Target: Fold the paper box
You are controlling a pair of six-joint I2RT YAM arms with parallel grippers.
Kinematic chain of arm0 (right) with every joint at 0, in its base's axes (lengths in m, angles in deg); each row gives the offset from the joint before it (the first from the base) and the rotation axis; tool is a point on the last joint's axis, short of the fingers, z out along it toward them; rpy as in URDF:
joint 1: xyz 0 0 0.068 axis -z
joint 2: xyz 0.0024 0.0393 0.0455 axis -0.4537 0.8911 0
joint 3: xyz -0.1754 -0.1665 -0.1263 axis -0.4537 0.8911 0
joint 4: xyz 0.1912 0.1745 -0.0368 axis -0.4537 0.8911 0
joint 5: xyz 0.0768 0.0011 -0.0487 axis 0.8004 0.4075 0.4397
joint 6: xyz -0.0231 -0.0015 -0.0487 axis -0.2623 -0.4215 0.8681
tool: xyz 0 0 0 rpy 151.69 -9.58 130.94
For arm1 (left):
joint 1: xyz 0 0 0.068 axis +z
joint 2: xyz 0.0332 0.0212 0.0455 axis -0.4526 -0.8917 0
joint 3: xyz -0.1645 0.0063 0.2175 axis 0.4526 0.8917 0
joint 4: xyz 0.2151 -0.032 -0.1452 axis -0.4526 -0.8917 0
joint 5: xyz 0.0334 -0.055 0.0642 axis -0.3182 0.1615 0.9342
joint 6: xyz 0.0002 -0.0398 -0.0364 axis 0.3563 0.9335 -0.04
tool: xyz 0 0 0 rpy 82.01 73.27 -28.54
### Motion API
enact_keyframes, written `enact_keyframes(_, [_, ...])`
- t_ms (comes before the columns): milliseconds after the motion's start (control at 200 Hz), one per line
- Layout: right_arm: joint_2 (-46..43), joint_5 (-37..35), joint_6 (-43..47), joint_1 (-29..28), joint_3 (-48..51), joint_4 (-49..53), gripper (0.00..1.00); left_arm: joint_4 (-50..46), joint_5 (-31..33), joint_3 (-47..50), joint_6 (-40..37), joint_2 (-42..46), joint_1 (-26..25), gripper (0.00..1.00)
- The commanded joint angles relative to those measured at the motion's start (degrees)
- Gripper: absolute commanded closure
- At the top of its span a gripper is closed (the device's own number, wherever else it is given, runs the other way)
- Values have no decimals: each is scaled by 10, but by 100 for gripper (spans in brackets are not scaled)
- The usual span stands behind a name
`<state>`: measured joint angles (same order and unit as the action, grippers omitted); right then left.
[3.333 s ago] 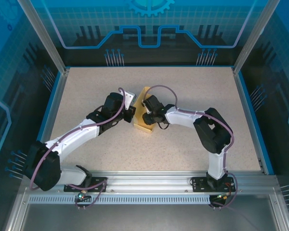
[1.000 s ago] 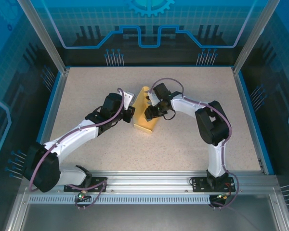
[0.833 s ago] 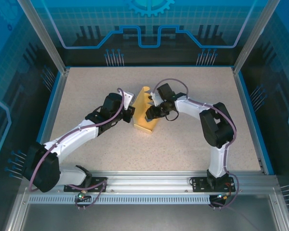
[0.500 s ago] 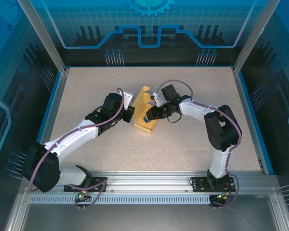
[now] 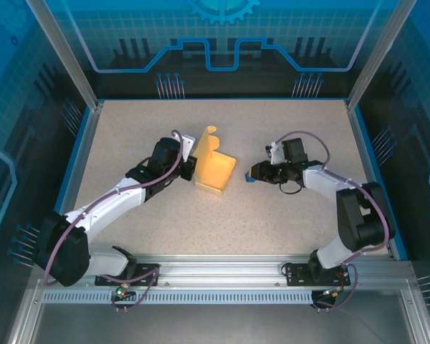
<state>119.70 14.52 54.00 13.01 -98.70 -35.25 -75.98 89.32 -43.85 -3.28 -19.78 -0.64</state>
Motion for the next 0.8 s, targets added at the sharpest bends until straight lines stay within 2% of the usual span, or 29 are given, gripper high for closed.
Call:
enact_keyframes(0, [38,43,-30,-25,4,-49,63,-8,8,0,-6,17,5,92])
enact_keyframes(100, [56,56,-27,-27,6,-53,63,-9,8,1,-6,19,5,92])
enact_keyframes(380, [89,17,13,-2,5,-12,58,-6,2,1,-5,20,5,92])
enact_keyframes(680, [76,-1,32,25,15,2,51,-4,-4,1,-1,20,5,92])
enact_keyframes(795, [67,-5,46,23,15,6,51,-3,-5,1,-1,20,5,92])
